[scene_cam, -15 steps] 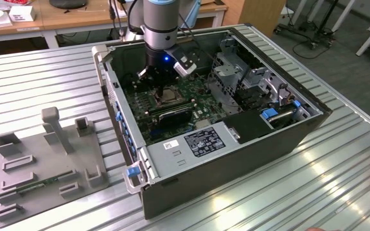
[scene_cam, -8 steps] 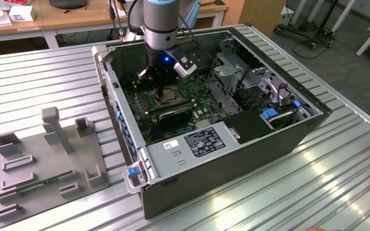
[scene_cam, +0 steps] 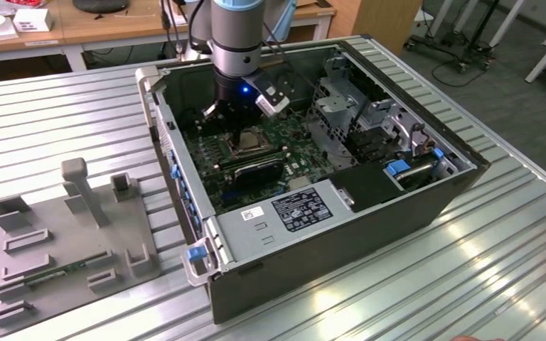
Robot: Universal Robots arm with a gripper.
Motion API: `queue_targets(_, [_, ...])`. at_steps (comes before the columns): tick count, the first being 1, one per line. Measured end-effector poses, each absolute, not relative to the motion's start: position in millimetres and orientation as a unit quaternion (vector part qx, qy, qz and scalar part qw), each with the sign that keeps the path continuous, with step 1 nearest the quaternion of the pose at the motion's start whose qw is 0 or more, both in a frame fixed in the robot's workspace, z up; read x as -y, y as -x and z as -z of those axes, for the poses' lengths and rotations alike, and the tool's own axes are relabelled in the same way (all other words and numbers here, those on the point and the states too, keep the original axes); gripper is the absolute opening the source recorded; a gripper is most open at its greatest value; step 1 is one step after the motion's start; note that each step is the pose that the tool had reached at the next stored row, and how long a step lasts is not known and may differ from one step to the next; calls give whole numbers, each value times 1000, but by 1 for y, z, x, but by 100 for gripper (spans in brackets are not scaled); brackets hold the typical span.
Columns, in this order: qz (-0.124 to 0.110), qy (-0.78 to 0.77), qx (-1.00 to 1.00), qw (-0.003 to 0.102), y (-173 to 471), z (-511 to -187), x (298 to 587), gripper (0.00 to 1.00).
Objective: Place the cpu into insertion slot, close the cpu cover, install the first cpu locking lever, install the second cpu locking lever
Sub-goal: 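Close the cpu cover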
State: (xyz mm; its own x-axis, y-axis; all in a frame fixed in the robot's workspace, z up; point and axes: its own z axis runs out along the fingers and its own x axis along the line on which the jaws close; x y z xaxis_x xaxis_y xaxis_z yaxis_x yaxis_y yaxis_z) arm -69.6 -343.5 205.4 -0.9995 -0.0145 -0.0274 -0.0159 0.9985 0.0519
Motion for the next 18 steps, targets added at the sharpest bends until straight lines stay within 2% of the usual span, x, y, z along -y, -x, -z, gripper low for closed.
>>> queue_targets(18, [-26,8,-1000,13,70,-199,344,10])
